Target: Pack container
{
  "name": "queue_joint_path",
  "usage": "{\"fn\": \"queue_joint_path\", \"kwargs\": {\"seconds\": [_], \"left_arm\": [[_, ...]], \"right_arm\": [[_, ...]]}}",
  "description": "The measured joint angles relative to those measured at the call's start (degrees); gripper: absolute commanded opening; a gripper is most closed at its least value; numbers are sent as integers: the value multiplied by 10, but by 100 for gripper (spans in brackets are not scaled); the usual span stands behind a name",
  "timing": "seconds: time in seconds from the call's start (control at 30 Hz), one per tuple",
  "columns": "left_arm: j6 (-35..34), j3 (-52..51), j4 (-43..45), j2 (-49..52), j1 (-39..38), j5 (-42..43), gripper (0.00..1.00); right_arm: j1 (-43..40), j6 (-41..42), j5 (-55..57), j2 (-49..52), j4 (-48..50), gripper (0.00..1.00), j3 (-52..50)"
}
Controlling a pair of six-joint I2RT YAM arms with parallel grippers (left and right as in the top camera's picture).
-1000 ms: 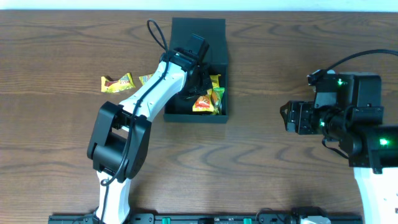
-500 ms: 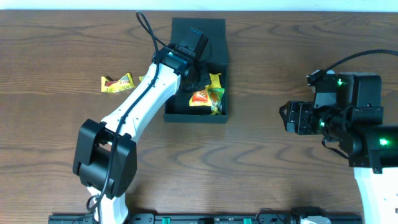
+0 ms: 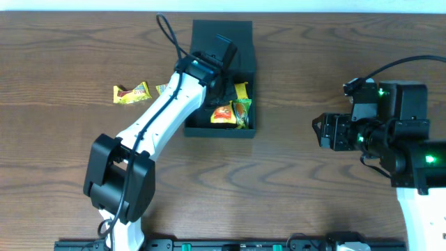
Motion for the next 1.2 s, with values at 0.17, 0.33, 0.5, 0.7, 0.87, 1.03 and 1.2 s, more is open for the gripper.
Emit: {"fn": "queue_joint_path", "kwargs": {"seconds": [0.17, 0.33, 0.5, 0.7, 0.87, 1.03, 1.2], "left_arm": [[24, -1, 71, 0, -25, 23, 6], [35, -1, 73, 5, -36, 17, 6], [37, -1, 73, 40, -24, 14, 6], [37, -4, 64, 74, -7, 6, 6], [41, -4, 59, 74, 10, 3, 6], [45, -4, 58, 74, 15, 17, 6], [45, -4, 58, 74, 17, 30, 6]], "right_arm": [[0, 0, 0, 0, 0, 76, 0], [0, 0, 0, 0, 0, 76, 0], [0, 0, 0, 0, 0, 76, 0], [0, 0, 0, 0, -3, 76, 0], [0, 0, 0, 0, -7, 75, 0], [0, 0, 0, 0, -7, 76, 0], [0, 0, 0, 0, -7, 76, 0]]}}
